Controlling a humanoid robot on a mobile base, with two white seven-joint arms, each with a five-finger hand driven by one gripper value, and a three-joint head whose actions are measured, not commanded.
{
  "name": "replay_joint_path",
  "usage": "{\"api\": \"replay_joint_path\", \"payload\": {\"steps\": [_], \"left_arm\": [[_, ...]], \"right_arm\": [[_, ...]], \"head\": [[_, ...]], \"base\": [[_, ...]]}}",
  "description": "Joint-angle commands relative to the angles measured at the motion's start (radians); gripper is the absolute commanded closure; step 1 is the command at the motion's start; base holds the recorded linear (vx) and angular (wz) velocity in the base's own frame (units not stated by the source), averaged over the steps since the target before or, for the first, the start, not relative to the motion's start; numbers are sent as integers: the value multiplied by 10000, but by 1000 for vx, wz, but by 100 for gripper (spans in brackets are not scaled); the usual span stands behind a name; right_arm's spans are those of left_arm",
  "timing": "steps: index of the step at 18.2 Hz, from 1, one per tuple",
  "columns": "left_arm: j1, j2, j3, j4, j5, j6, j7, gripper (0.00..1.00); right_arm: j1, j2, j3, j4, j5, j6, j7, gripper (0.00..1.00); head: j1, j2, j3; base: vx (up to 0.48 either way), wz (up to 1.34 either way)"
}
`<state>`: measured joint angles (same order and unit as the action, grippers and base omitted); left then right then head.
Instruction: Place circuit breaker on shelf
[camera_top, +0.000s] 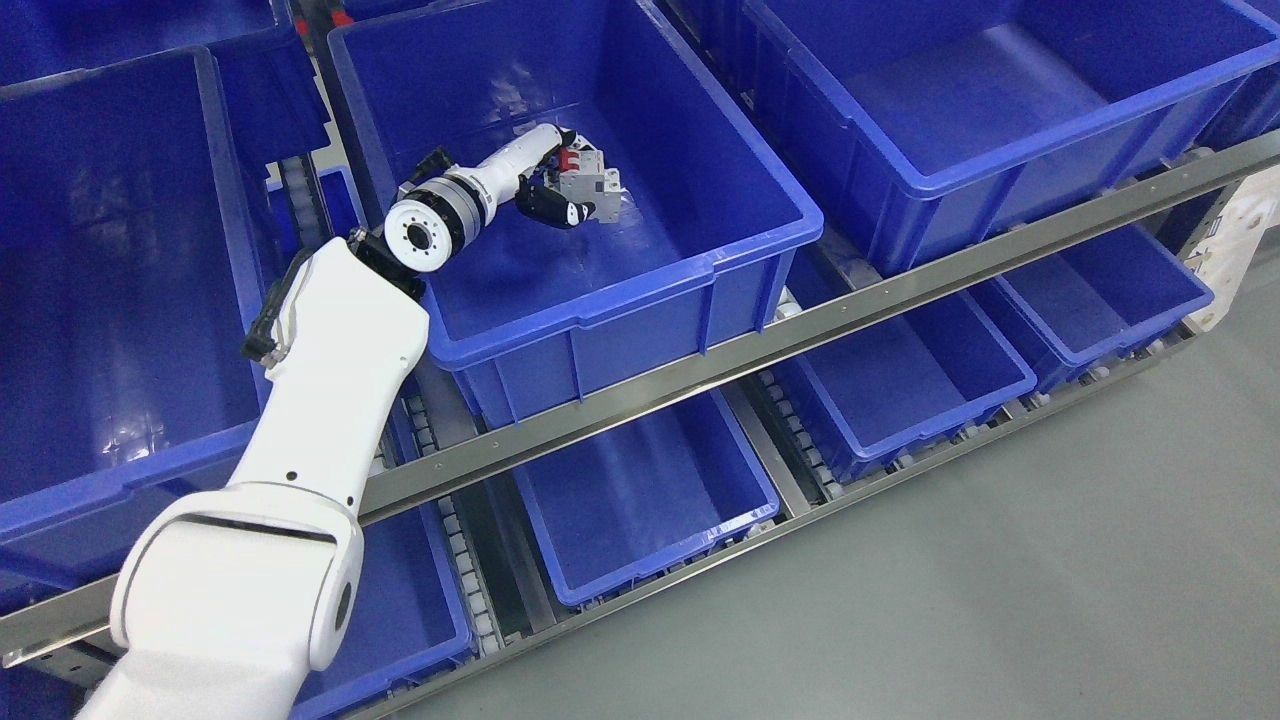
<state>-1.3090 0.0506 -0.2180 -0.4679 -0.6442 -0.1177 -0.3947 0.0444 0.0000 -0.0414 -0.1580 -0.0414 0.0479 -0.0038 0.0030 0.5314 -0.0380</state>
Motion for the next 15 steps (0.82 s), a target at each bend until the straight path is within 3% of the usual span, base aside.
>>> {"api": "replay_joint_path", "payload": {"steps": [1,5,7,10,13,15], "left_arm": [[-10,31,-244,414,0,11,5,46],[5,92,-183,414,15,11,112,41],[-238,261,153,338,45,11,235,30],[-669,307,2523,-135,122,11,799,19],[-716,-331,5591,-1407,488,27,2591,15],[-640,-331,6472,-2189,1360,27,3346,12]], "right_arm": [[0,-175,0,0,0,-3,8,0],[0,-175,0,0,0,-3,8,0],[0,-175,0,0,0,-3,8,0],[0,-175,0,0,0,-3,8,0],[0,-175,0,0,0,-3,8,0],[0,-175,0,0,0,-3,8,0]], "head": [[0,0,0],[0,0,0],[0,0,0],[0,0,0],[0,0,0],[0,0,0]], "base": [[0,0],[0,0],[0,0],[0,0],[0,0],[0,0]]}}
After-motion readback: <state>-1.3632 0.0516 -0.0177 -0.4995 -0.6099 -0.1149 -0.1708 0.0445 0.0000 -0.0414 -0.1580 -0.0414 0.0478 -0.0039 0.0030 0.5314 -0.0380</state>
